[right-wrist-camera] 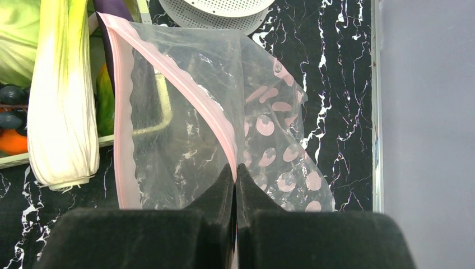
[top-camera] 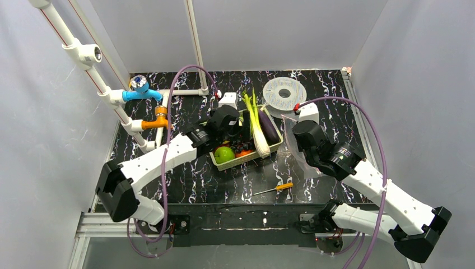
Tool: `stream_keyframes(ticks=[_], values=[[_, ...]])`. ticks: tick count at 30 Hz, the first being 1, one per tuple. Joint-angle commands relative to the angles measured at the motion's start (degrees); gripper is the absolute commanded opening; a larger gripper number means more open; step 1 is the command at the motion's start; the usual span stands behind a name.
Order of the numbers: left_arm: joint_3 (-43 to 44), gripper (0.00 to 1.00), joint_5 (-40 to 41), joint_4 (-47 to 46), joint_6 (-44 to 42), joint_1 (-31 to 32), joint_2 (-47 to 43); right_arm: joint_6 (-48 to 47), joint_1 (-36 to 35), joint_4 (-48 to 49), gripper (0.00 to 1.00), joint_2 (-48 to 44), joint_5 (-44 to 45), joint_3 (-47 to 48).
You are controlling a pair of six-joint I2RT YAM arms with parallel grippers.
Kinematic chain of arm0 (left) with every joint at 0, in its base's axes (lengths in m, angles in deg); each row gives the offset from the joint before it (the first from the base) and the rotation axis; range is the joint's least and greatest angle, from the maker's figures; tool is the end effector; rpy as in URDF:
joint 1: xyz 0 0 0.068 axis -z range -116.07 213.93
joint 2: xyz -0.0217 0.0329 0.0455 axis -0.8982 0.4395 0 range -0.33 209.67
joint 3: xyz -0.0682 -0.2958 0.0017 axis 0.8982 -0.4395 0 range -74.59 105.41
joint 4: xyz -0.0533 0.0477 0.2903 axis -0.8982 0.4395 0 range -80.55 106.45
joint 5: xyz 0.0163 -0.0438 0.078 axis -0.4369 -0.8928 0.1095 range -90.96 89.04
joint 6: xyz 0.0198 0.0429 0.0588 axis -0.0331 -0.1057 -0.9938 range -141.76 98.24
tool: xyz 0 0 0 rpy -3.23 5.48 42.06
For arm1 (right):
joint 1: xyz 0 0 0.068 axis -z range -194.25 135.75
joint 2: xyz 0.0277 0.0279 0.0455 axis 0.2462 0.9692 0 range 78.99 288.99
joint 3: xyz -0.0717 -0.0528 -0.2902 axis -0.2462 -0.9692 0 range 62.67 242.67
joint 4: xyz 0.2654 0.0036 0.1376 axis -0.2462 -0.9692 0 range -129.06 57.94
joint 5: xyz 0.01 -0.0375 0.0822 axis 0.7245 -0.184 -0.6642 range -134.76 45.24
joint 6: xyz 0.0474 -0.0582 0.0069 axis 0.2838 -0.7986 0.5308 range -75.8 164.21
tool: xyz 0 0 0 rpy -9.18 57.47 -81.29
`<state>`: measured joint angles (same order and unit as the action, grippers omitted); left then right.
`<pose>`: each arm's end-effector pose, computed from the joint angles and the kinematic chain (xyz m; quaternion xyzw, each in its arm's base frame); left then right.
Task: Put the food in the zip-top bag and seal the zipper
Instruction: Pick up the fake vegetable from the bin.
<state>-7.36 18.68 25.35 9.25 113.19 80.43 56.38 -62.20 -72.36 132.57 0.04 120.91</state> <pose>0.2643 -0.2739 0.3313 0.0500 0.8537 -0.2077 0.4748 0.1807 0.1335 0.3649 -0.0869 0.8362 -0.0819 0.5353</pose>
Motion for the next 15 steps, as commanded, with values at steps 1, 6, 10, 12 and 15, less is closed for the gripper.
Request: stream_keyframes(ticks=[1, 6, 10, 12, 15], values=[[7.4, 0.84, 0.9, 4.7, 16.0, -0.4, 6.1, 0.6, 0.3, 1.8, 0.01, -1.3, 0.4, -0.4], [12.0, 0.78, 0.2, 4.0, 22.9, -0.4, 12.8, 0.7, 0.3, 1.7, 0.01, -1.9, 0.1, -0.4], [13.0, 0.71, 1.9, 3.8, 27.4, -0.3, 16.5, 0.8, 0.3, 1.7, 0.01, -2.2, 0.2, -0.3], [13.4, 0.69, 2.5, 3.1, 28.4, -0.3, 18.0, 0.8, 0.3, 1.8, 0.01, -2.3, -0.1, -0.4], [13.9, 0.66, 2.7, 2.7, 29.1, 0.0, 19.5, 0.8, 0.3, 2.0, 0.01, -2.4, -0.3, -0.5]])
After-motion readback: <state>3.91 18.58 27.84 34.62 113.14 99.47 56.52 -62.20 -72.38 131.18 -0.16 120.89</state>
